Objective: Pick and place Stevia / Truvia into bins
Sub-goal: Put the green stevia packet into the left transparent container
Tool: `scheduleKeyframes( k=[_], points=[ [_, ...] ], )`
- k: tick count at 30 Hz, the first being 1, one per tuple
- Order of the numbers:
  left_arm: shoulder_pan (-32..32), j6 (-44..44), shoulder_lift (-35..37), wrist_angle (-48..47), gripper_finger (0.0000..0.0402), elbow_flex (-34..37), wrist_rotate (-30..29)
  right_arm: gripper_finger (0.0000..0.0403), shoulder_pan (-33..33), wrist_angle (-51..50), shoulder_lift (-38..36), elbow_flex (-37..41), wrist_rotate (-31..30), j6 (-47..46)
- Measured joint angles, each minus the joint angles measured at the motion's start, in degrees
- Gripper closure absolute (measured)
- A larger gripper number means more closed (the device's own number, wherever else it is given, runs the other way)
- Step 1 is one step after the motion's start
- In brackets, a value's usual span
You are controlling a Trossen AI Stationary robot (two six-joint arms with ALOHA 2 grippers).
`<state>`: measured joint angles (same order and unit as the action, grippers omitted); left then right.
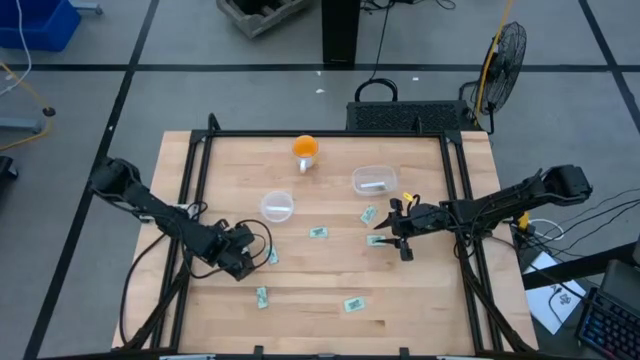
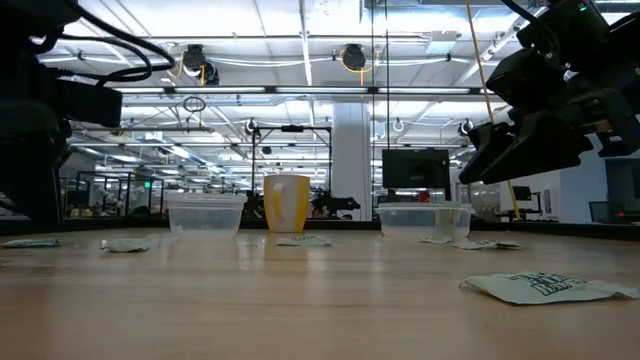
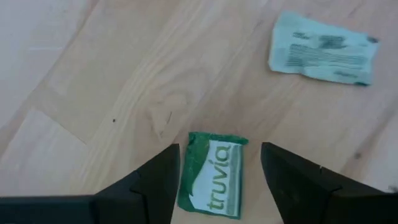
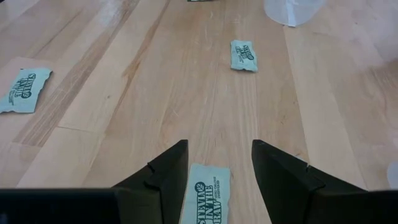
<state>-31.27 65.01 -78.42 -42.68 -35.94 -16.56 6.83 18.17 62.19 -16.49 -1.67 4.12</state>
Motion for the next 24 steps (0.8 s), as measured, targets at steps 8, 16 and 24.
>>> scheduleKeyframes(
  k=[8,16,24],
  points=[
    [-0.2,2.0,0.2,3.3,0.0169,4.7,3.2,0.0232,0.0,0.0,0.0,0.0,0.0,0.0],
    [-0.3,2.7,0.2,5.0,0.0170,4.9,2.8,0.0232,0.0,0.4,0.0,0.0,0.2,0.0],
    [-0.3,1.7,0.2,6.0,0.0177,5.0,2.0,0.0232,0.0,0.4,0.0,0.0,0.2,0.0]
  ],
)
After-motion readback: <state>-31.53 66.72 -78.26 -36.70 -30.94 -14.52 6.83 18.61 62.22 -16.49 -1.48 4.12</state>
